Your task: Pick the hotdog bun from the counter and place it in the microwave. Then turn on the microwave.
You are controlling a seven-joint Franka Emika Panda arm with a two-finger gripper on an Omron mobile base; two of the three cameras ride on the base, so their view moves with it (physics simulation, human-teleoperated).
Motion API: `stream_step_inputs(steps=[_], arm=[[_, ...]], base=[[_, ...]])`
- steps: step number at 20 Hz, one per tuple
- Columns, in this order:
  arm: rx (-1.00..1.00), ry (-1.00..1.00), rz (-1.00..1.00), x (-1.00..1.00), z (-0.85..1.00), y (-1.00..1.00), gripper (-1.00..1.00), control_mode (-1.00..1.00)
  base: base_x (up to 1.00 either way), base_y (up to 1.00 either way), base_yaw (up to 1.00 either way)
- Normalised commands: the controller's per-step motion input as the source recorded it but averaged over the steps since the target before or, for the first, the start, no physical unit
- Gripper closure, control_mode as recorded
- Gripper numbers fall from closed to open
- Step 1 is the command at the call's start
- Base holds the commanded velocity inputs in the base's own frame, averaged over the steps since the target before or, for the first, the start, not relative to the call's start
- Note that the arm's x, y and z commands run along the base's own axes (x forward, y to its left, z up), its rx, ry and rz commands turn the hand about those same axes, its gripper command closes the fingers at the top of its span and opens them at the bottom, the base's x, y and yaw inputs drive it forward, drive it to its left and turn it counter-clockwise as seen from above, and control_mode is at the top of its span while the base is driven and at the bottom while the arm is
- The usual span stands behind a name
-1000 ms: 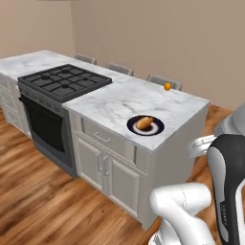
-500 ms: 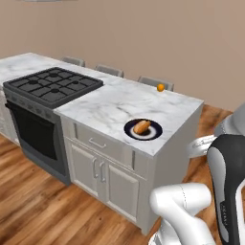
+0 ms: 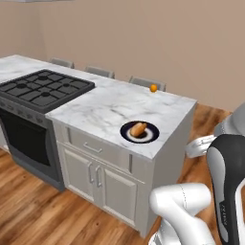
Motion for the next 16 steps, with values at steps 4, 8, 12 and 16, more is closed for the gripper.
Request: stream_step_inputs(steps=[4,8,12,16], arm=[[0.00,0.00,0.00,0.00,0.00,0.00,-1.00,1.00],[0.00,0.00,0.00,0.00,0.00,0.00,-1.00,1.00],[0.00,0.00,0.00,0.00,0.00,0.00,-1.00,1.00],[0.00,0.00,0.00,0.00,0.00,0.00,-1.00,1.00]], base=[[0.31,0.10,-0.16],[0.33,0.11,-0.15],[0.33,0.13,-0.14],[0.32,0.13,-0.13]])
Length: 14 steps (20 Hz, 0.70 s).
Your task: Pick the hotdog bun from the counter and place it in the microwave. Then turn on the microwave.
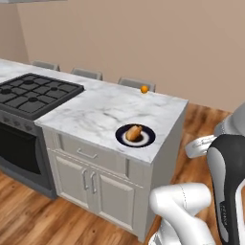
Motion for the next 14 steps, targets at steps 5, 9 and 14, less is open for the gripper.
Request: stream_step_inputs(steps=[5,9,14], arm=[[0.00,0.00,0.00,0.00,0.00,0.00,-1.00,1.00],[0.00,0.00,0.00,0.00,0.00,0.00,-1.00,1.00],[0.00,0.00,0.00,0.00,0.00,0.00,-1.00,1.00]], base=[[0.30,0.11,-0.11],[0.35,0.11,-0.11],[0.34,0.11,-0.10]])
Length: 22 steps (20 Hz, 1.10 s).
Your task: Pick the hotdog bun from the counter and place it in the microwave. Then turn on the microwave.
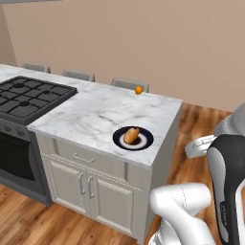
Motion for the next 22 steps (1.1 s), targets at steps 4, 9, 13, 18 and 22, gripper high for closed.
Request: stream_step_inputs(steps=[4,9,13,18,22], arm=[[0.00,0.00,0.00,0.00,0.00,0.00,-1.00,1.00],[0.00,0.00,0.00,0.00,0.00,0.00,-1.00,1.00],[0.00,0.00,0.00,0.00,0.00,0.00,-1.00,1.00],[0.00,0.00,0.00,0.00,0.00,0.00,-1.00,1.00],[0.00,0.00,0.00,0.00,0.00,0.00,-1.00,1.00]], base=[[0.35,0.13,-0.09],[0.32,0.11,-0.07],[0.36,0.13,-0.07],[0.33,0.10,-0.06],[0.16,0.05,-0.02]])
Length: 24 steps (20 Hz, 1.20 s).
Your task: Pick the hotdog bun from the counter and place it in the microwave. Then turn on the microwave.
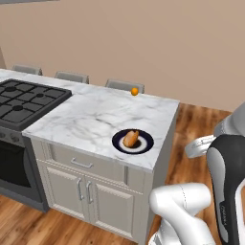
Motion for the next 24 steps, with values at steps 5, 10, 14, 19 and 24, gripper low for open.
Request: stream_step_inputs(steps=[5,10,14,19,24], arm=[[0.00,0.00,0.00,0.00,0.00,0.00,-1.00,1.00],[0.00,0.00,0.00,0.00,0.00,0.00,-1.00,1.00],[0.00,0.00,0.00,0.00,0.00,0.00,-1.00,1.00],[0.00,0.00,0.00,0.00,0.00,0.00,-1.00,1.00],[0.00,0.00,0.00,0.00,0.00,0.00,-1.00,1.00]], base=[[0.00,0.00,0.00],[0.00,0.00,0.00],[0.00,0.00,0.00],[0.00,0.00,0.00],[0.00,0.00,0.00]])
